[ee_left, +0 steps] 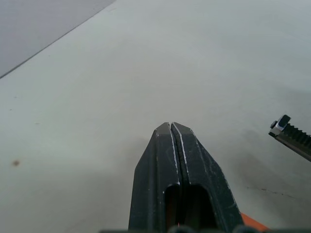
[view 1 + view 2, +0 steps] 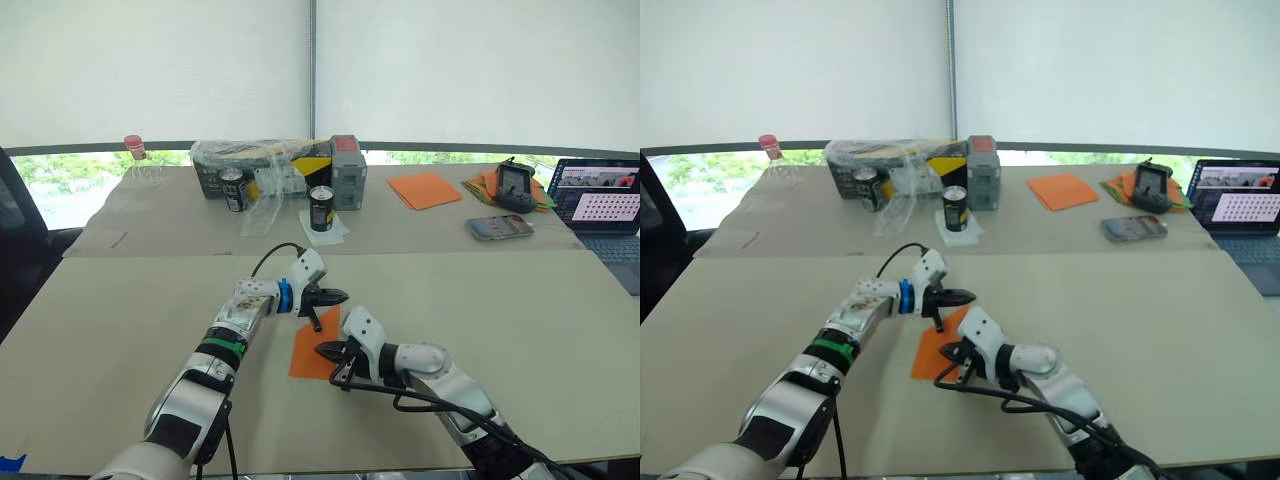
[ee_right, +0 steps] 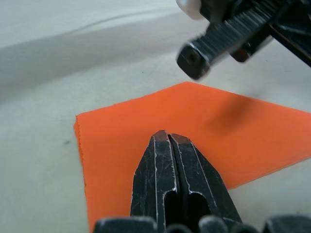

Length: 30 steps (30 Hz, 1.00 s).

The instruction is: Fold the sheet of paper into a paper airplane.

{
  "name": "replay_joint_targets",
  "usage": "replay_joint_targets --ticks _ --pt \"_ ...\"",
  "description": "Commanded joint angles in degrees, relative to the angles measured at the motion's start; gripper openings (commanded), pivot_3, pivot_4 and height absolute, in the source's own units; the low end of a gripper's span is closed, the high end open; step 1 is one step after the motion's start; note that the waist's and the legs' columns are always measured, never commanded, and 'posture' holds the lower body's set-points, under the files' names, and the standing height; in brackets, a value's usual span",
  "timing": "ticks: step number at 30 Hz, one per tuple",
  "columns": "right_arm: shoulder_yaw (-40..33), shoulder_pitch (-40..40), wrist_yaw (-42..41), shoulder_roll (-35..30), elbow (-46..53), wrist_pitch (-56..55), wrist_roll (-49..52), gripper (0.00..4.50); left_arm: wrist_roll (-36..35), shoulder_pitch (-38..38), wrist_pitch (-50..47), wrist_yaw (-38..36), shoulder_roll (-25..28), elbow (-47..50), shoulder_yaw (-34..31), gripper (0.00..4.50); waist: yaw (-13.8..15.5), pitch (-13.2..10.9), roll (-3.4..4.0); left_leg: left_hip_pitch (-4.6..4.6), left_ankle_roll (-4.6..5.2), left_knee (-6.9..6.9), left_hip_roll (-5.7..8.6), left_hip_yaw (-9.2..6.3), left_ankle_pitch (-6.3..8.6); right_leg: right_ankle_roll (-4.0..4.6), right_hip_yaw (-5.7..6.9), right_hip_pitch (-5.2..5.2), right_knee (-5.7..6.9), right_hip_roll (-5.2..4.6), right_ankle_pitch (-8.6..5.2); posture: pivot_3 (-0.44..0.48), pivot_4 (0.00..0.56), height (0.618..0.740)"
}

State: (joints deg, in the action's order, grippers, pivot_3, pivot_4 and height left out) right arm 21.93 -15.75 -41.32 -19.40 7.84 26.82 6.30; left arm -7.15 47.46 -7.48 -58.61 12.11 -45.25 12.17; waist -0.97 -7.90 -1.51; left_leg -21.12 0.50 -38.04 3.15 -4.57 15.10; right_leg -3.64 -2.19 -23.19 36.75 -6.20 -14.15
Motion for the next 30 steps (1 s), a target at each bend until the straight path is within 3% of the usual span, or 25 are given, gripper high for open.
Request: replay_joint_targets --ticks 1,10,18,23,30 --pt "1.17 1.99 0.71 -0.83 -1.94 3.50 -1.29 0.00 2.42 1.36 3.01 1.07 -0.39 -3.41 0.26 0.03 0.04 0.00 -0.01 0.00 0.00 0.00 0.01 0.00 0.00 0.00 -0.01 0.01 0.00 0.00 0.00 0.000 0.150 0.739" --pt "0.94 2.46 1.35 -1.12 -1.24 3.99 -1.20 0.00 7.46 -2.13 5.59 -0.14 0.93 -4.62 3.15 0.03 0.11 0.04 -0.04 0.04 0.00 0.00 0.00 0.00 0.00 -0.01 0.00 0.06 0.00 0.00 0.00 0.000 0.150 0.739" --pt "1.52 0.99 0.94 -0.64 -3.25 3.16 -1.37 0.00 7.02 -9.70 1.53 -2.38 5.14 2.81 2.90 0.03 0.02 0.26 -0.04 0.14 0.02 0.00 -0.02 -0.01 0.01 -0.01 0.00 0.14 0.01 0.01 -0.01 0.000 0.150 0.739" --pt "1.94 0.76 0.65 -0.39 -4.09 2.62 -1.49 0.00 6.81 -14.64 -1.18 -2.53 8.26 8.92 2.70 0.03 -0.10 0.31 0.00 0.95 0.12 0.20 -0.07 0.00 0.08 -0.10 -0.01 0.96 -0.19 0.03 -0.09 0.000 0.150 0.739" --pt "2.19 0.63 0.49 -0.29 -4.25 2.51 -1.48 0.00 3.97 -20.38 -5.30 -4.63 12.31 17.30 1.29 0.03 -0.49 0.43 0.10 1.02 0.24 0.21 -0.11 -0.01 0.21 -0.10 -0.02 0.98 -0.15 0.04 -0.17 0.000 0.150 0.739"
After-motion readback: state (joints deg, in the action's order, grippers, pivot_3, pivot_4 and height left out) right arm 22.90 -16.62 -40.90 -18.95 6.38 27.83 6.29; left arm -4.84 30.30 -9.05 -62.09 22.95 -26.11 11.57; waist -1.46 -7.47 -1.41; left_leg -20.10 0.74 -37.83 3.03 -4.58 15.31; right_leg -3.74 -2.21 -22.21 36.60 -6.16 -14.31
